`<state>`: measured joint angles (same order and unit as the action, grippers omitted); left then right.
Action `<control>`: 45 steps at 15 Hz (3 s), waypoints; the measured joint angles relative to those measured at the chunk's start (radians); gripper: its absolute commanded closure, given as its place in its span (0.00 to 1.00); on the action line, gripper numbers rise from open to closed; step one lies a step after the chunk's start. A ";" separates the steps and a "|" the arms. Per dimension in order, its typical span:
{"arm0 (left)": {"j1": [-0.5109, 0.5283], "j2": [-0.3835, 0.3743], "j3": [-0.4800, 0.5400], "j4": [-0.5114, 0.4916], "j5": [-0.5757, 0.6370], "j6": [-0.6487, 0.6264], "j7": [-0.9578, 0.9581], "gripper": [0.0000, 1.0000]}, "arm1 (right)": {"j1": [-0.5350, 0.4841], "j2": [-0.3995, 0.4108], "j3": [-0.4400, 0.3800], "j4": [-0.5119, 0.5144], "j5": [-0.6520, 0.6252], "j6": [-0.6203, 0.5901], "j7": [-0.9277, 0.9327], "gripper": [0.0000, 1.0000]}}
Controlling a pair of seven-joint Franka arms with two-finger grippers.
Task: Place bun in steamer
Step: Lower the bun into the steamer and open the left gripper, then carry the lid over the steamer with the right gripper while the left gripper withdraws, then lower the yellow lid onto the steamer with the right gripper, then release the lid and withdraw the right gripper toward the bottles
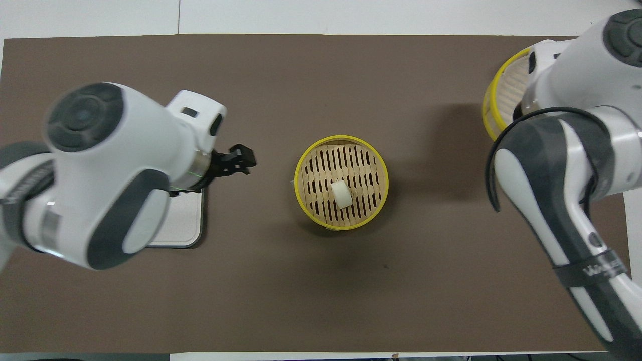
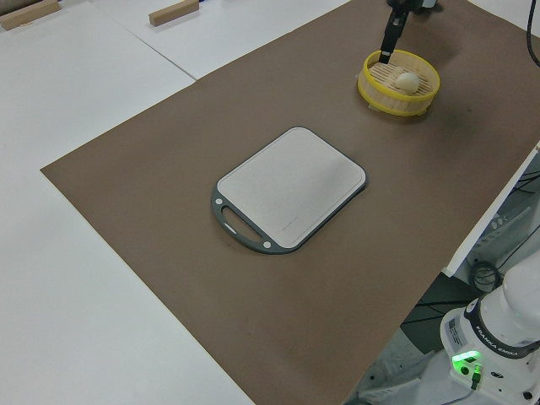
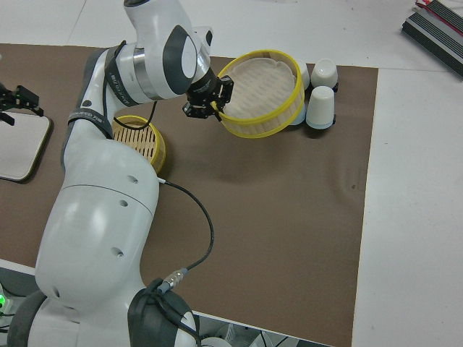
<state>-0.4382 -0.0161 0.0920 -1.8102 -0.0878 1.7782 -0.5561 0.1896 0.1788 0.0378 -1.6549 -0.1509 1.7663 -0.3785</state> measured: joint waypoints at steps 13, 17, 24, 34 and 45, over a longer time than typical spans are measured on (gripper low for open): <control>0.288 -0.033 -0.004 0.121 0.093 -0.218 0.519 0.00 | 0.407 0.200 0.008 -0.004 0.186 0.345 0.913 1.00; 0.288 -0.033 -0.005 0.122 0.094 -0.234 0.519 0.00 | 0.426 0.205 0.006 -0.003 0.185 0.375 0.952 1.00; 0.288 -0.033 -0.005 0.129 0.094 -0.237 0.520 0.00 | 0.442 0.221 0.006 -0.003 0.185 0.438 0.974 1.00; 0.288 -0.033 -0.005 0.129 0.087 -0.237 0.520 0.00 | 0.472 0.249 0.000 -0.002 0.177 0.499 1.027 1.00; 0.301 -0.033 -0.004 0.129 0.066 -0.237 0.520 0.00 | 0.457 0.257 -0.016 0.013 0.183 0.448 1.031 0.00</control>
<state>-0.1373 -0.0496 0.0876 -1.6817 -0.0216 1.5413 -0.0365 0.6471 0.4359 0.0222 -1.6418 0.0316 2.2139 0.6525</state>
